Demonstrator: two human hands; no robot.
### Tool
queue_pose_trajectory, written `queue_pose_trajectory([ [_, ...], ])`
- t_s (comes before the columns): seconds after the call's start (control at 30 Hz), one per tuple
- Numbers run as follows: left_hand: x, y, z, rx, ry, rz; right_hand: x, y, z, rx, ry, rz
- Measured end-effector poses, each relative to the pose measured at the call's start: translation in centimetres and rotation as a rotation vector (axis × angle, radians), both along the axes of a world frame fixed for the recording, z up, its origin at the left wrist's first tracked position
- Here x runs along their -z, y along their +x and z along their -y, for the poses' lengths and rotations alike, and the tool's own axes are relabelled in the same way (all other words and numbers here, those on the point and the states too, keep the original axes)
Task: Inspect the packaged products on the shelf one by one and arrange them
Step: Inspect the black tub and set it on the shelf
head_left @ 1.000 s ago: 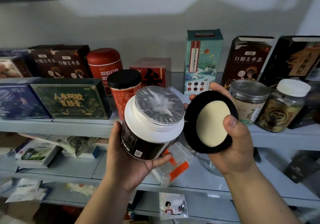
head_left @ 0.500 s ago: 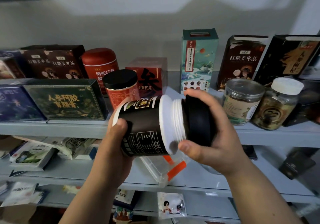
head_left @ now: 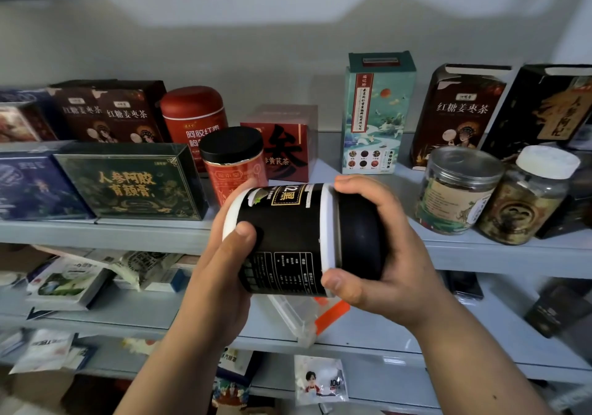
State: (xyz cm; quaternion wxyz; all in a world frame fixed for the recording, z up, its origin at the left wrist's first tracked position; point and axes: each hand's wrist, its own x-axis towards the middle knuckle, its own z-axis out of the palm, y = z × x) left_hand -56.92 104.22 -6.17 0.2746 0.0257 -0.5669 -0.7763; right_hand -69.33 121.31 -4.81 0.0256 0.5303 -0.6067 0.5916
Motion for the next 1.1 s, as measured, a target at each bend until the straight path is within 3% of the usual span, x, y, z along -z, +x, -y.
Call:
queue_pose_trajectory([
  [0.63,-0.1,0.2,-0.2,-0.059,-0.039,0.068,-0.1,-0.8,0.0,-0.106,0.236,0.331],
  [0.87,-0.3,0.1,-0.3,-0.056,-0.044,0.095,-1.2,-1.2,-1.1,-0.117,0.374,0.044],
  [0.97,-0.2,0.1,-0.4,-0.062,-0.079,0.102,-0.9,-1.6,-0.9,-0.068,0.375,0.174],
  [1.1,-0.1,0.0,-0.4,-0.056,-0.074,0.119,-0.4,-2.4,-1.1,-0.157,0.427,0.436],
])
